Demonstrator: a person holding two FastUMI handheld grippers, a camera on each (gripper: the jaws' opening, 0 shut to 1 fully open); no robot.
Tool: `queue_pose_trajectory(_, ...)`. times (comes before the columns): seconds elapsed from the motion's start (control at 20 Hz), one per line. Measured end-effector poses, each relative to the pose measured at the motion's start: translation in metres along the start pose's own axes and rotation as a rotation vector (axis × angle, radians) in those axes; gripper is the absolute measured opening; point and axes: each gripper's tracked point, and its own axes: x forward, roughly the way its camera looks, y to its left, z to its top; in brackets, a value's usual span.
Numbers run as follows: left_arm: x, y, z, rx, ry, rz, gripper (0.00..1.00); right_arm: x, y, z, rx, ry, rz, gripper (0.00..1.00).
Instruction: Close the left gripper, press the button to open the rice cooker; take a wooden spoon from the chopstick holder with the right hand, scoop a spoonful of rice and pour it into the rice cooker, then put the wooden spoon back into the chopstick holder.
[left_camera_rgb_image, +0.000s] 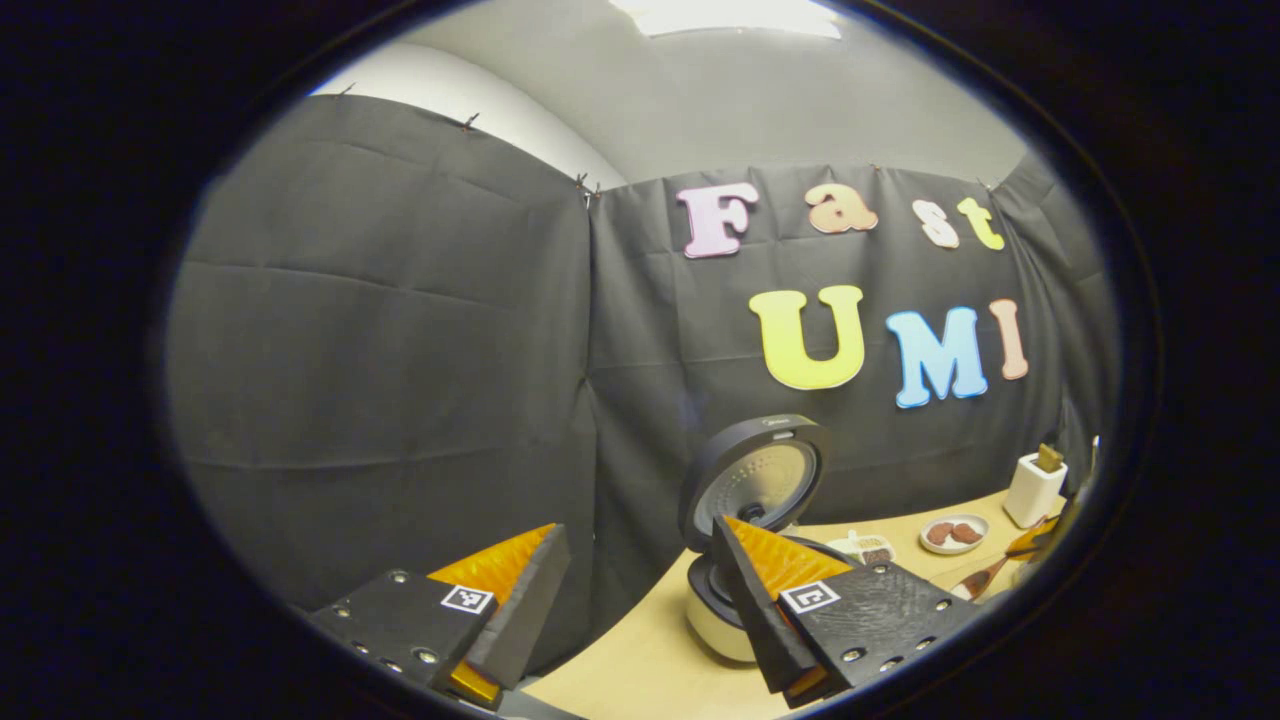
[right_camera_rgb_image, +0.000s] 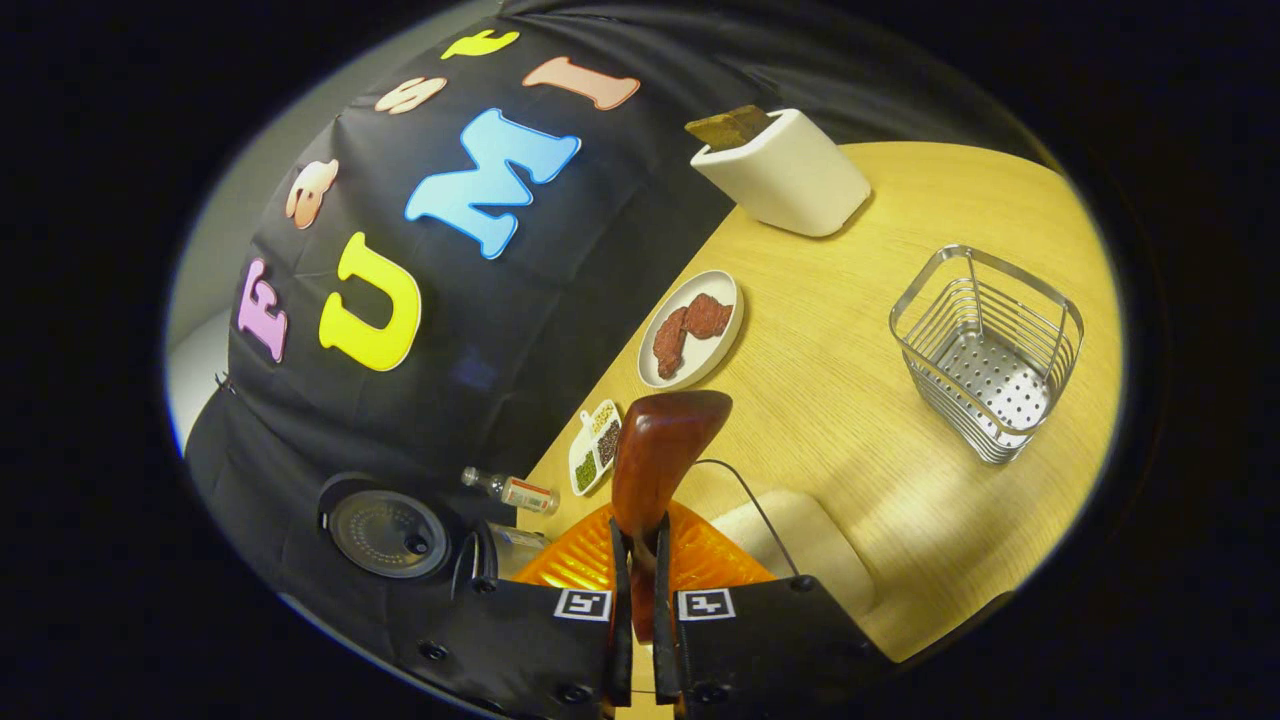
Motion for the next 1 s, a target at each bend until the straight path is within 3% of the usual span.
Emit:
queue_pose_trajectory(0.3,-0.002,0.003,-0.006,-0.02,0.003,0.004,0.87,-0.005,0.047,0.006,0.11,0.038,0.102,0.1)
queue_pose_trajectory(0.35,-0.002,0.006,-0.007,-0.022,0.006,0.008,0.87,-0.003,0.058,0.006,0.124,0.046,0.121,0.07)
queue_pose_trajectory(0.55,-0.004,0.021,-0.005,-0.025,0.001,0.032,0.87,0.01,0.101,0.0,0.172,0.073,0.194,0.1)
queue_pose_trajectory(1.0,-0.01,0.066,-0.008,-0.025,-0.001,0.11,0.87,0.046,0.185,-0.044,0.153,0.145,0.288,0.1)
